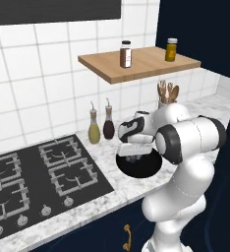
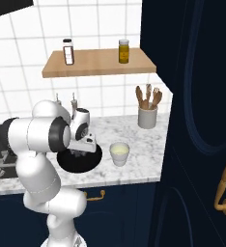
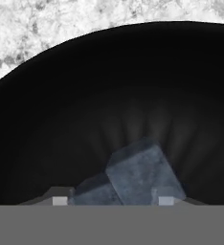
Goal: Grab a lemon wedge from the fridge and one ice cube from the ice bowl, and put them in the glass of lemonade.
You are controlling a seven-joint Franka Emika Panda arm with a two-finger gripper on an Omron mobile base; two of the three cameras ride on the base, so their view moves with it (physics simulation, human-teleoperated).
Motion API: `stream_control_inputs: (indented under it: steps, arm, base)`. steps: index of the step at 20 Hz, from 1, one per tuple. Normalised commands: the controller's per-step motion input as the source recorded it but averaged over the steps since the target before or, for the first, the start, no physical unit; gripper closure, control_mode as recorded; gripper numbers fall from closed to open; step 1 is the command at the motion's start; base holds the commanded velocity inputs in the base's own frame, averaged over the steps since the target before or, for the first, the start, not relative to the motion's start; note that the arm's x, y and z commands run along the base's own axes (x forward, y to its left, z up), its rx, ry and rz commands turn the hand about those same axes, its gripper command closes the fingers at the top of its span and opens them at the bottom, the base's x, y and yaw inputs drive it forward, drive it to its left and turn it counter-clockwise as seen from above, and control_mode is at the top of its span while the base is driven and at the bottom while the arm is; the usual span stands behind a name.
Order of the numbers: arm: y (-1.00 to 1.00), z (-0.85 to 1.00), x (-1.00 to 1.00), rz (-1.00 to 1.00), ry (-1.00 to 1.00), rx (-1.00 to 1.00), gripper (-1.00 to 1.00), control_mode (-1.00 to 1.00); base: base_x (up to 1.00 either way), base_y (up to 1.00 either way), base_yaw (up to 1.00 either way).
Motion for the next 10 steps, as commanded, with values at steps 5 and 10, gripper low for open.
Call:
stream_control_inputs:
  steps: [5,10]
  arm:
    - [0.0,0.0,0.0,0.02,0.03,0.0,1.0,-1.0]
    - [-0.1,0.12,-0.1,0.0,0.05,0.01,1.0,-1.0]
  base:
    - [0.0,0.0,0.0]
    - [0.0,0.0,0.0]
